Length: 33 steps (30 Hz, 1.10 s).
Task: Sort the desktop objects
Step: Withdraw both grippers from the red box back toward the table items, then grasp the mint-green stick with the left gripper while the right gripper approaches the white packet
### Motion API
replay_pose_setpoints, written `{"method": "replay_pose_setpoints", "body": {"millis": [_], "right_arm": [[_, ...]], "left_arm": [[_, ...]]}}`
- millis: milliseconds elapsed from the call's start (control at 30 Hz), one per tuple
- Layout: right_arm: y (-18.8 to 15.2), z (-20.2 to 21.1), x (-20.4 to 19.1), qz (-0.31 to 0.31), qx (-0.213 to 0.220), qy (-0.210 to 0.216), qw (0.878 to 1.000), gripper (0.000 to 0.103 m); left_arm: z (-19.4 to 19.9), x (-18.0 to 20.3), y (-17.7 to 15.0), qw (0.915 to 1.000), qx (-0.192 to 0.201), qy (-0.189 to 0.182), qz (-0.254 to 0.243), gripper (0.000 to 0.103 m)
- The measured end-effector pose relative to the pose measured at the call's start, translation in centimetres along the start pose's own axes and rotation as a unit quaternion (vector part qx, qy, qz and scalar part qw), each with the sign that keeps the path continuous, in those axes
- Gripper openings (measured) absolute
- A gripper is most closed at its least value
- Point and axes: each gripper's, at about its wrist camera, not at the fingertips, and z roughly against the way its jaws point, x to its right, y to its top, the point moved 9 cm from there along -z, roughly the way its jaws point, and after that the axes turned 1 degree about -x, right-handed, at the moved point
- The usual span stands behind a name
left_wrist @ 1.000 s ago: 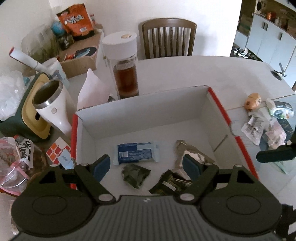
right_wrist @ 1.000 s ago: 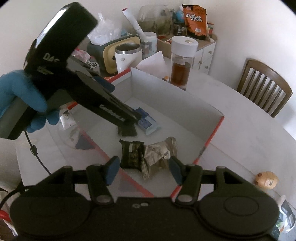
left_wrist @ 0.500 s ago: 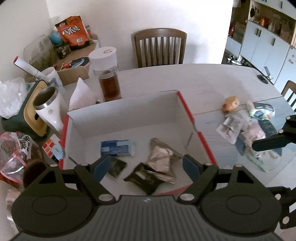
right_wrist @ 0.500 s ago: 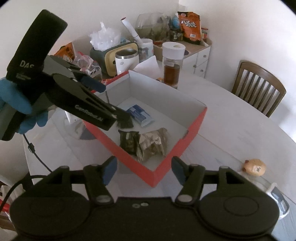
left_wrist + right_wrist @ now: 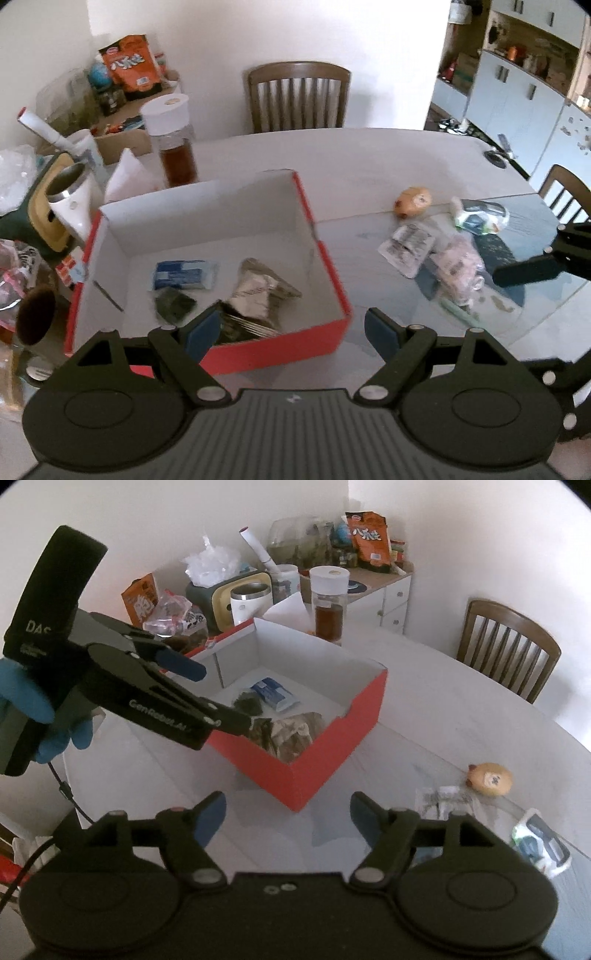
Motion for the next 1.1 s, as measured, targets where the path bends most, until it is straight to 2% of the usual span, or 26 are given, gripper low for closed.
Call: {"method": "replay_pose_setpoints", "body": {"millis": [167, 300, 567, 800, 900, 1100], "right_arm": [[-1.8, 1.5, 1.8, -0.008, 0.010, -0.018, 1.000, 0.077], [-3.4, 2.5, 3.7, -0.016, 0.016, -0.043, 0.999, 0.078], [-7.1, 4.3, 8.6, -0.063, 0.018, -0.093, 0.994, 0.079], [-9.0, 5.2, 11.6, -0.094, 0.023, -0.123, 0.988, 0.079], [-9.6, 5.3, 12.6, -0.101, 0.023, -0.132, 0.986, 0.079], [-10.3, 5.2, 14.0, -0.111, 0.018, -0.137, 0.984, 0.079]], "left_arm": [[0.1, 2.5, -0.5, 0.9998, 0.008, -0.004, -0.015, 0.086], [0.2, 4.7, -0.7, 0.9991, 0.020, -0.020, -0.031, 0.096], [-0.6, 9.6, -1.4, 0.9965, 0.024, -0.054, -0.059, 0.100], [-1.4, 13.1, -1.6, 0.9939, 0.033, -0.074, -0.075, 0.103], [-1.8, 14.6, -1.6, 0.9919, 0.038, -0.088, -0.084, 0.103], [-2.8, 17.6, -2.0, 0.9841, 0.050, -0.104, -0.134, 0.103]]}}
